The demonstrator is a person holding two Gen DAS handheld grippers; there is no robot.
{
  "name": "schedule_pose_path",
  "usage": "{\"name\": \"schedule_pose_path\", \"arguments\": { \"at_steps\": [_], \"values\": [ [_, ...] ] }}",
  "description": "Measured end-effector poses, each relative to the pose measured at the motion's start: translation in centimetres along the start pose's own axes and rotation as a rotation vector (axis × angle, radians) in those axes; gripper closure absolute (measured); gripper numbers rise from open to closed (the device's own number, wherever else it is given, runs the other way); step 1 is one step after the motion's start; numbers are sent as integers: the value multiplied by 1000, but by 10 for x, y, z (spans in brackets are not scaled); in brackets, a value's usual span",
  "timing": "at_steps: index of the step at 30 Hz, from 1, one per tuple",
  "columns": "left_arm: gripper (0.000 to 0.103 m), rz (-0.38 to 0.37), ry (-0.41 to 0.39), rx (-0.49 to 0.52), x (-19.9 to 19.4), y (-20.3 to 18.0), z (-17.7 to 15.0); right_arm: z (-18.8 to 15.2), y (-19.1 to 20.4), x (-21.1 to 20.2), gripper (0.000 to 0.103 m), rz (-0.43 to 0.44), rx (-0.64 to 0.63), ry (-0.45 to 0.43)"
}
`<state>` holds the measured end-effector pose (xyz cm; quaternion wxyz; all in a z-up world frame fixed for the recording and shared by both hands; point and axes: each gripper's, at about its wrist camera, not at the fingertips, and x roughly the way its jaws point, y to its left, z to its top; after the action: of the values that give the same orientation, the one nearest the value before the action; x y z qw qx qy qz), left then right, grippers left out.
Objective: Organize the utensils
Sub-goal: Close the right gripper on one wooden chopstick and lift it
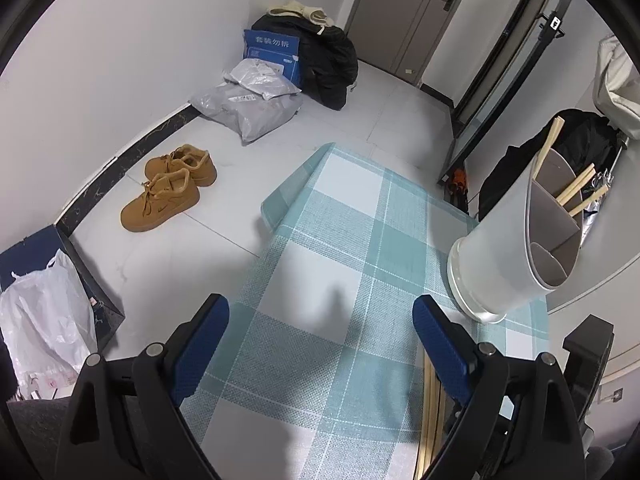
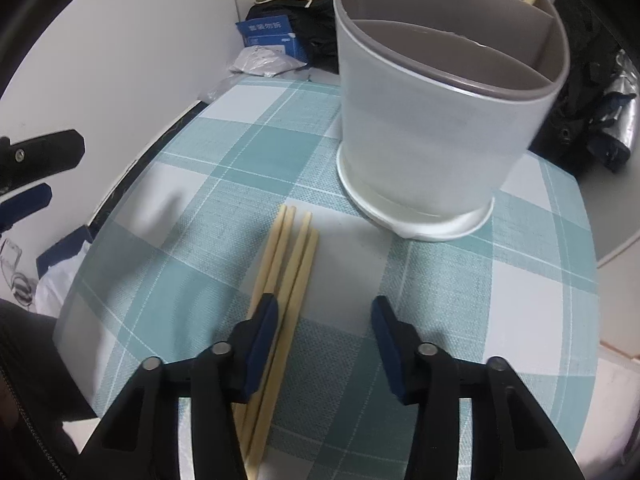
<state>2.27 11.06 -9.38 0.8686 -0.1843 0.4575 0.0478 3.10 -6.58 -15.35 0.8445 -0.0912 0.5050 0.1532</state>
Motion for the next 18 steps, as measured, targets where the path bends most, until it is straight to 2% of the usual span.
{"name": "schedule_pose_path", "arguments": {
  "at_steps": [1, 3, 4, 15, 18],
  "values": [
    [13, 1, -1, -1, 0, 0, 0, 1, 0, 0, 70, 7, -2, 2],
    [13, 7, -6, 0, -1, 1, 0, 1, 0, 1, 85, 6, -8, 20],
    [13, 4, -7, 0, -1, 1, 0, 1, -1, 1, 87, 5, -10, 19],
    [13, 14, -12, 7, -1, 0, 0, 7, 13, 9, 86, -24, -76, 23],
    [13, 21, -11, -1, 0, 3, -1, 10, 16, 12, 90, -13, -120, 10]
  ]
}}
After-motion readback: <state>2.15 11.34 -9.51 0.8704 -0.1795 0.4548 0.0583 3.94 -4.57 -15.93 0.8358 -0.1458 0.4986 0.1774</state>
